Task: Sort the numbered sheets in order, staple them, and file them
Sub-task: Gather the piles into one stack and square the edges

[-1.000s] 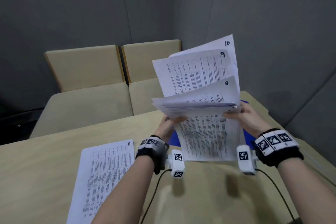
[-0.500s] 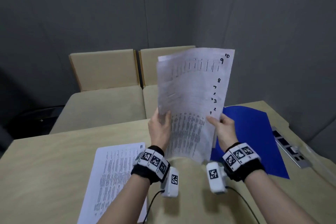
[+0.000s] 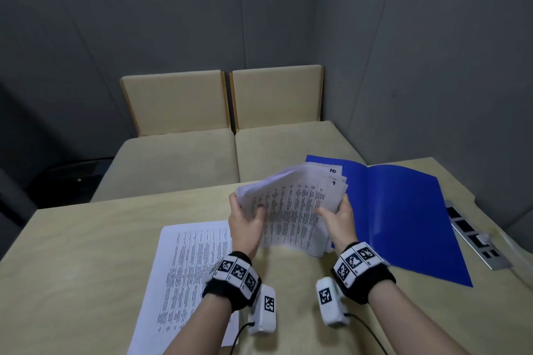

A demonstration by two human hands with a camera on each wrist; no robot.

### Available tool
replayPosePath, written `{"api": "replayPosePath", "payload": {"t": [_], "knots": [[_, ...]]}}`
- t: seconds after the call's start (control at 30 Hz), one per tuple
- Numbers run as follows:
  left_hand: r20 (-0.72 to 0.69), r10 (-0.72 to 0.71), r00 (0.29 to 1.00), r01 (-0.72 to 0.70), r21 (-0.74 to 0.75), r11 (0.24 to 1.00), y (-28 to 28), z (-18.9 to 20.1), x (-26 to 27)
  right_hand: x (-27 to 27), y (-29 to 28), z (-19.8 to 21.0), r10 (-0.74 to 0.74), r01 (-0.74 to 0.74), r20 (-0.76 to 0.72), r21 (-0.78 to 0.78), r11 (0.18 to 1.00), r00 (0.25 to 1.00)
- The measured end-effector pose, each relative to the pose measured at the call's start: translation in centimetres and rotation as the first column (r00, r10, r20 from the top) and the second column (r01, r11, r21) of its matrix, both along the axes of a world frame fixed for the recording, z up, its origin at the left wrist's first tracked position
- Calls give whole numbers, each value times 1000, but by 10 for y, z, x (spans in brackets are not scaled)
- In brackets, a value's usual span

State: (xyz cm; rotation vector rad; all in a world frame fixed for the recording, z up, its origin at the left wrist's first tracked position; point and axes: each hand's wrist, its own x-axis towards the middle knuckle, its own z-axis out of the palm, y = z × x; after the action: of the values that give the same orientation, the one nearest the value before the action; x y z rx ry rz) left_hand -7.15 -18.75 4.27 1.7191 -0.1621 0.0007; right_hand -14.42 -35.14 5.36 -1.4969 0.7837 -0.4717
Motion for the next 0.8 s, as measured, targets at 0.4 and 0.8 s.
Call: {"api": "replayPosePath", "payload": {"t": [0.4,0.8], "knots": [[4,-30,1000,30,60,998,-3,-21,1,-2,3,-29,-31,26,-68,-73,997,997],[-228,187,955,-68,448,891,131,-38,49,52,94,-54,358,-357,-398,79,931,845]]}}
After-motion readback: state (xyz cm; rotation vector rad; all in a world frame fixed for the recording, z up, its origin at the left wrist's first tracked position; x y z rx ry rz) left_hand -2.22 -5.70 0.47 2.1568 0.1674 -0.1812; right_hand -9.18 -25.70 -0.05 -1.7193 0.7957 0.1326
